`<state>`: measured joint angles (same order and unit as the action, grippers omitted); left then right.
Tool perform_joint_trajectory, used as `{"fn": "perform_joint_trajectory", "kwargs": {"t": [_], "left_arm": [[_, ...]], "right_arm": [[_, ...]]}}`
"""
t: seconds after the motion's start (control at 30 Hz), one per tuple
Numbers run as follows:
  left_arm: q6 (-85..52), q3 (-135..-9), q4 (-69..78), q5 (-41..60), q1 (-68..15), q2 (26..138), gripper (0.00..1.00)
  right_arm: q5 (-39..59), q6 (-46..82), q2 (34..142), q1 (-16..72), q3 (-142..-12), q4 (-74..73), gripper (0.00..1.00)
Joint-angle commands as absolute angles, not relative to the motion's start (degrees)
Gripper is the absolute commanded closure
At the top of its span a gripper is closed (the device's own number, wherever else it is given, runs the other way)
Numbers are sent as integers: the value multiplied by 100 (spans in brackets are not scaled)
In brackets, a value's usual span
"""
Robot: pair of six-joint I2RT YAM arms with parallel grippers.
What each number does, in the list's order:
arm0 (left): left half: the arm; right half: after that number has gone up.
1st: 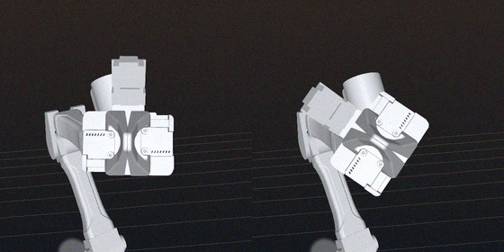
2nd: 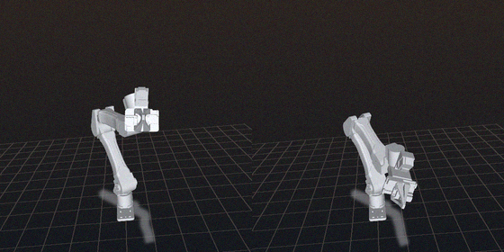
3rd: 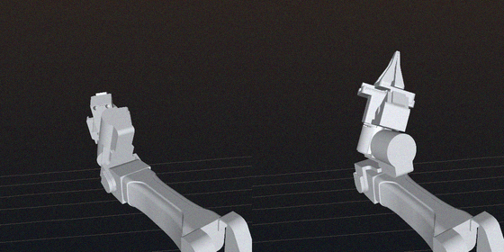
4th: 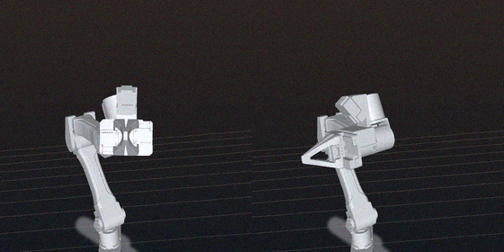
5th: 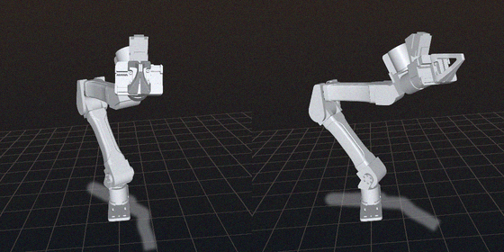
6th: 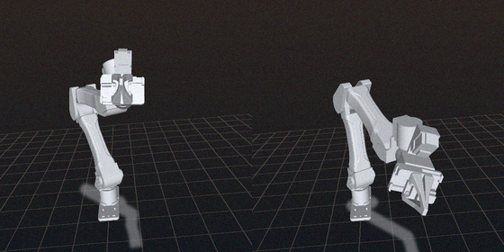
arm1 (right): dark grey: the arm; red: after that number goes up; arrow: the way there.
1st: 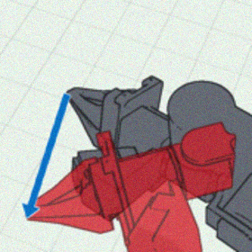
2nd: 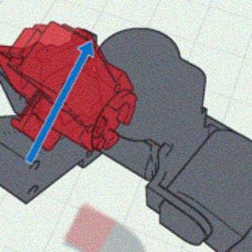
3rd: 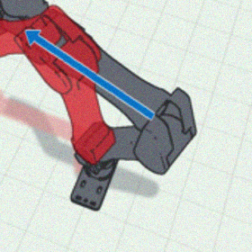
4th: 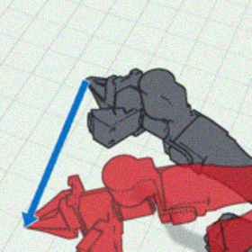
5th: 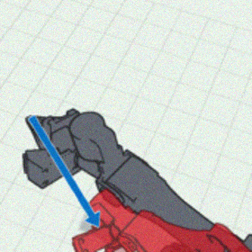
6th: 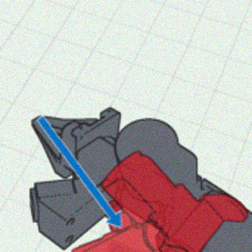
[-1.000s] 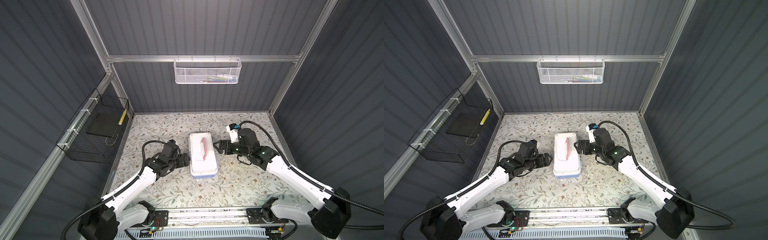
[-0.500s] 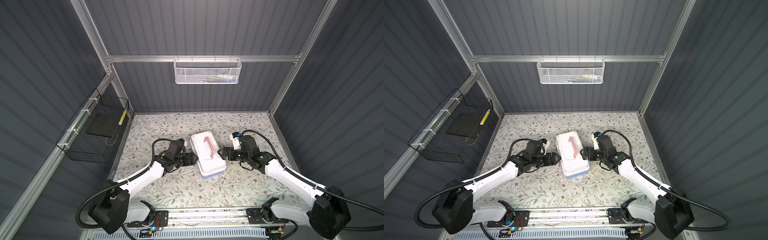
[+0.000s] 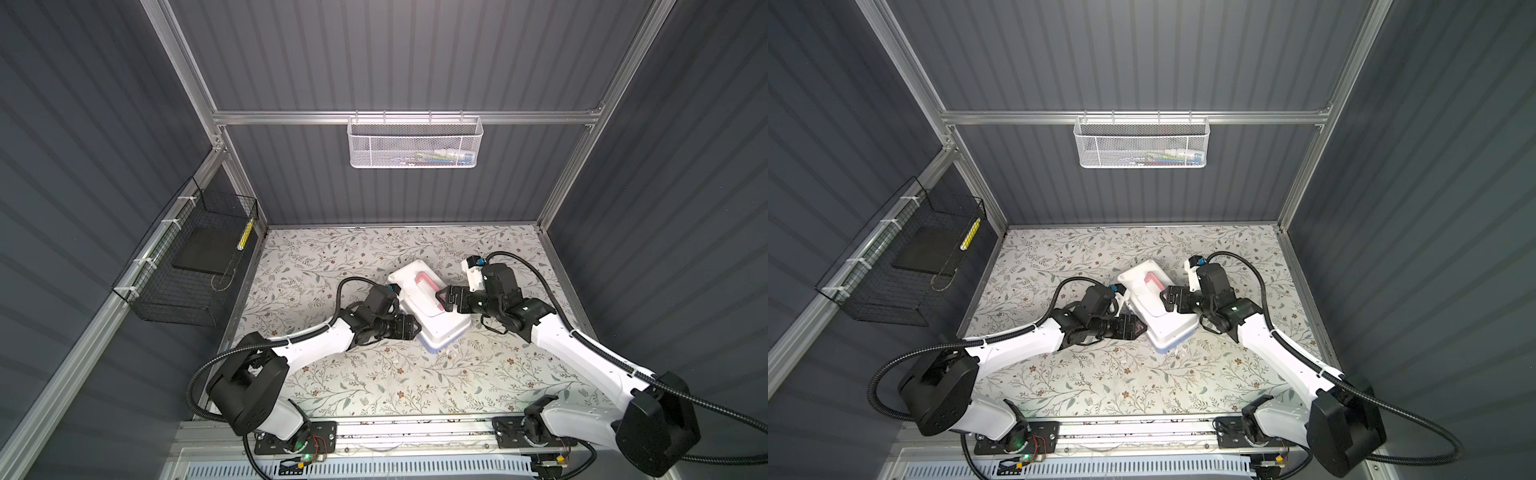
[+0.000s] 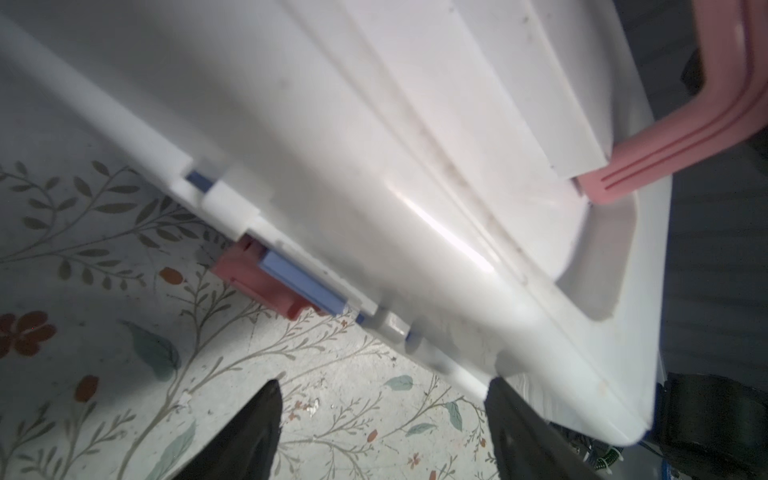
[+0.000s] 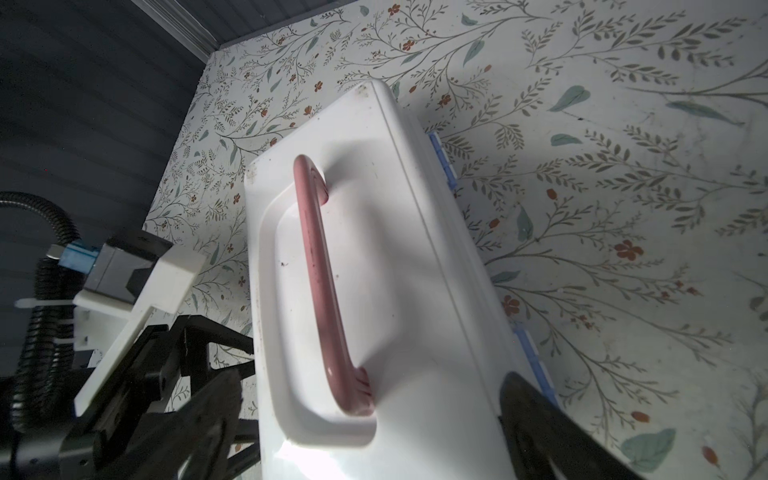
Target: Pack the tool kit
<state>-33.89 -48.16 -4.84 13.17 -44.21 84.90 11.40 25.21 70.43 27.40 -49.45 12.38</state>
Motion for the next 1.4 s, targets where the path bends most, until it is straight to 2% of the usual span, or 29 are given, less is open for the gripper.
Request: {"fn": "perform_joint_trajectory", "kwargs": {"t": [0.0,0.17,0.27,0.53,0.77,1.13,1.37], "left_arm": [[-3142,-4763,-610,913,-4411,8080,19],[-2971,-4599,-843,617,-4403,7859,16],[-2843,-4543,-1012,476,-4403,7791,16],[-2537,-4117,-1141,-60,-4403,7370,10],[-2126,-3965,-1061,-202,-4403,7463,6],[-2036,-3625,-298,51,-4471,7828,6],[-2015,-3545,-95,-191,-4706,8046,7]], "right_arm": [[1155,2253,7193,2688,-5230,1202,1],[1724,2287,7689,2661,-5588,1042,2],[2131,2412,7936,2766,-5736,925,6],[2173,2575,8254,3239,-5939,930,16],[2013,2742,8295,3567,-5889,996,17],[1986,2881,8459,3863,-6065,1066,16],[2021,2955,8595,3895,-6109,1035,16]]}}
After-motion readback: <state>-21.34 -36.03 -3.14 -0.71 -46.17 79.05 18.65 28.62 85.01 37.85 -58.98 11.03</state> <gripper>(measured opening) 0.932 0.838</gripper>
